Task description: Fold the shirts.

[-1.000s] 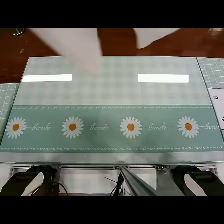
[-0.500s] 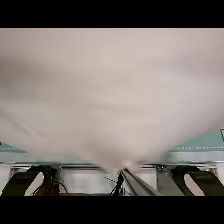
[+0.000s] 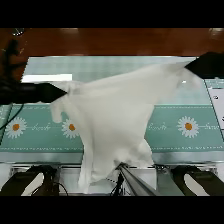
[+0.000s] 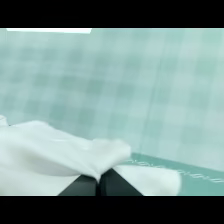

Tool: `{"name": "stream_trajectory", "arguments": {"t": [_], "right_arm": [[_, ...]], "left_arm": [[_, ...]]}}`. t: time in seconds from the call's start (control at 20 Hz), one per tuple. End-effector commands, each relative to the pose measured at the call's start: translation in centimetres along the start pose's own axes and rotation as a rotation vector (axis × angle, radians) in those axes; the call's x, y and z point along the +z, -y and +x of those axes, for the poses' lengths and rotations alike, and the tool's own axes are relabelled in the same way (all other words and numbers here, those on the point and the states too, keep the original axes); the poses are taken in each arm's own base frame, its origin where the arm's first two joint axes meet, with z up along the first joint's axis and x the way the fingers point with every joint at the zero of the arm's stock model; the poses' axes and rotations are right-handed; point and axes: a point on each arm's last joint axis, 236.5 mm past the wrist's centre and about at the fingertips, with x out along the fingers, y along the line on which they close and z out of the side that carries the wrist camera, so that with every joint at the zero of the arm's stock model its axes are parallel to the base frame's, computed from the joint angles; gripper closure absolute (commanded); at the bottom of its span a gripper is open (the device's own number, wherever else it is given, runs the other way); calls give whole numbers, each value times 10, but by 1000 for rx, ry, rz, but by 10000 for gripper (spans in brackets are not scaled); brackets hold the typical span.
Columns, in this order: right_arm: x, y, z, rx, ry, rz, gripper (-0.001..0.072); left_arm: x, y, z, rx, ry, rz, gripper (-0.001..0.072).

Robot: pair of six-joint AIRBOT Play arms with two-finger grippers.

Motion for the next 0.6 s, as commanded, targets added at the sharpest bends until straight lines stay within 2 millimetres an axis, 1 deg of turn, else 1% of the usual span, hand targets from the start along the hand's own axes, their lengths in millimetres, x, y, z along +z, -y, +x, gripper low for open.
{"name": "stream_trajectory", "arguments": {"t": [0.0,0.1,0.2,0.3,0.35,0.4,0.45,0.5,0.55], "right_arm": [[-20,25,87,42,-155,134,685],[-32,38,126,48,-232,192,685],[-49,53,159,39,-308,238,685],[-66,65,183,28,-376,273,685],[-72,71,188,20,-397,283,684],[-75,76,188,13,-410,292,582],[-79,81,181,12,-433,299,202],[-90,86,171,16,-484,278,94],[-111,95,153,-2,-587,236,94]], "left_arm": [[-25,-69,65,75,-53,-135,675],[-27,-95,87,109,-70,-190,675],[-40,-113,105,122,-121,-238,676],[-54,-122,118,121,-176,-274,675],[-58,-123,120,119,-193,-283,675],[-59,-124,120,117,-197,-285,675],[-58,-122,118,114,-197,-283,675],[-58,-120,116,105,-207,-284,675],[-58,-118,113,95,-217,-286,675]]}}
